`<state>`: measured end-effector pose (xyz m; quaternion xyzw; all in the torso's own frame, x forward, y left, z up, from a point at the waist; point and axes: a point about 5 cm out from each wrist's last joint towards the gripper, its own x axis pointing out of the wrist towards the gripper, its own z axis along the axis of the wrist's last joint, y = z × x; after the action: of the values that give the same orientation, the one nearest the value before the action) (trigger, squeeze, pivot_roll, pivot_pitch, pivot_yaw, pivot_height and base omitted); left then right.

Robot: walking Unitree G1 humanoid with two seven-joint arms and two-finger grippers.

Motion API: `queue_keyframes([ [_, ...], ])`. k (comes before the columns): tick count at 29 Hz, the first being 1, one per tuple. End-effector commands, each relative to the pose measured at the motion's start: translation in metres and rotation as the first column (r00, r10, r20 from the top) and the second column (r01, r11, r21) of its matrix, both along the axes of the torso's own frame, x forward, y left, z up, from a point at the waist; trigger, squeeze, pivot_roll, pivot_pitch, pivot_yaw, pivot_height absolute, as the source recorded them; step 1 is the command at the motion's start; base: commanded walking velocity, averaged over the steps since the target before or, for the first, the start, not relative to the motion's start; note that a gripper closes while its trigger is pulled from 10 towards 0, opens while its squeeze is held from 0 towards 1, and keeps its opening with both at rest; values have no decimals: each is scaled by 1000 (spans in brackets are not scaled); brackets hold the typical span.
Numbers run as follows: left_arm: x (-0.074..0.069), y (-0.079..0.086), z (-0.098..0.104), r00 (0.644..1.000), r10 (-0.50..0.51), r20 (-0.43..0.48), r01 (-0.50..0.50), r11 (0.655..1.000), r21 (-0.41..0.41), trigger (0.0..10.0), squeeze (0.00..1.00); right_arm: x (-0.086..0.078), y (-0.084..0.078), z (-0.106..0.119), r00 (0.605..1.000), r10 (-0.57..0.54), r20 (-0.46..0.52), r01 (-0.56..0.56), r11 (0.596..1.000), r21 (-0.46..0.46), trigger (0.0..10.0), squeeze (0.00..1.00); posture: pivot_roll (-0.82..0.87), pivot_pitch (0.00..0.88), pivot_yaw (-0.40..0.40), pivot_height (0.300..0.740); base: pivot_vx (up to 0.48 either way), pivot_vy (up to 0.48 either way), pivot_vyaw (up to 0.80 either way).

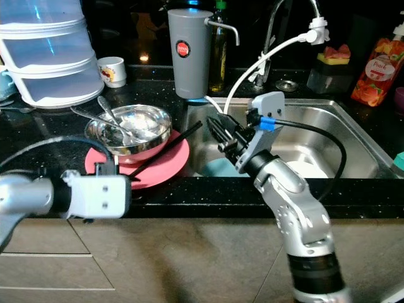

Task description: Kitchen organization

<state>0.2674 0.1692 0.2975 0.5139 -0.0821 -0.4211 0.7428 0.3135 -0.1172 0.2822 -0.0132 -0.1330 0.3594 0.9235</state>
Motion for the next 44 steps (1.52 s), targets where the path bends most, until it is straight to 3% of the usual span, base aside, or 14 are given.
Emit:
queue_keyframes([
  [1, 8, 3, 14, 998, 55, 12, -53, 992, -112, 10000, 0, -4, 2, -5, 999, 33, -19, -34, 998, -48, 10000, 0, 139, 158, -55, 740, 0, 0, 0],
  [2, 8, 3, 14, 998, 55, 12, -53, 992, -112, 10000, 0, -4, 2, -5, 999, 33, -19, -34, 998, -48, 10000, 0, 139, 158, -55, 740, 0, 0, 0],
  [5, 35, 29, 36, 954, 295, -42, -290, 888, -356, 10000, 0, -7, 4, -5, 997, 69, -25, -71, 996, -56, 10000, 0, 134, 156, -57, 740, 0, 0, 0],
  [9, 44, 41, 38, 921, 375, -103, -380, 813, -442, 10000, 0, -7, 5, -2, 997, 81, -19, -82, 996, -42, 10000, 0, 133, 154, -59, 740, 0, 0, 0],
  [11, 55, 58, 42, 863, 450, -229, -494, 660, -566, 10000, 0, -10, 7, 6, 993, 117, 3, -117, 993, -9, 10000, 0, 131, 153, -62, 740, 0, 0, 0],
  [12, 55, 58, 42, 863, 450, -229, -494, 660, -566, 10000, 0, -10, 7, 6, 993, 117, 3, -117, 993, -9, 10000, 0, 131, 153, -62, 740, 0, 0, 0],
  [13, 58, 63, 42, 841, 463, -279, -529, 600, -600, 10000, 0, -11, 8, 9, 991, 130, 12, -130, 992, 1, 10000, 0, 131, 153, -62, 740, 0, 0, 0],
  [14, 58, 63, 42, 841, 463, -279, -529, 600, -600, 10000, 0, -11, 8, 9, 991, 130, 12, -130, 992, 1, 10000, 0, 131, 153, -62, 740, 0, 0, 0],
  [16, 68, 76, 41, 768, 469, -436, -627, 413, -660, 10000, 0, -11, 8, 11, 992, 128, 20, -128, 992, 0, 10000, 0, 129, 152, -66, 740, 0, 0, 0],
  [17, 68, 76, 41, 768, 469, -436, -627, 413, -660, 10000, 0, -11, 8, 11, 992, 128, 20, -128, 992, 0, 10000, 0, 129, 152, -66, 740, 0, 0, 0],
  [18, 73, 78, 42, 741, 466, -484, -656, 346, -671, 10000, 0, -10, 7, 11, 992, 121, 21, -121, 993, 1, 10000, 0, 129, 152, -66, 740, 0, 0, 0],
  [30, 97, 80, 45, 674, 369, -640, -709, 80, -701, 10000, 0, -10, 9, 18, 993, 107, 46, -108, 994, 16, 10000, 0, 116, 153, -59, 740, 0, 0, 0],
  [36, 105, 88, 43, 609, 446, -656, -714, -51, -698, 10000, 0, -11, 8, 20, 994, 95, 51, -97, 995, 30, 10000, 0, 110, 155, -52, 740, 0, 0, 0],
  [44, 106, 104, 47, 579, 499, -645, -651, -194, -734, 10000, 0, -10, 7, 18, 996, 81, 41, -83, 996, 34, 10000, 0, 108, 158, -55, 740, 0, 0, 0],
])
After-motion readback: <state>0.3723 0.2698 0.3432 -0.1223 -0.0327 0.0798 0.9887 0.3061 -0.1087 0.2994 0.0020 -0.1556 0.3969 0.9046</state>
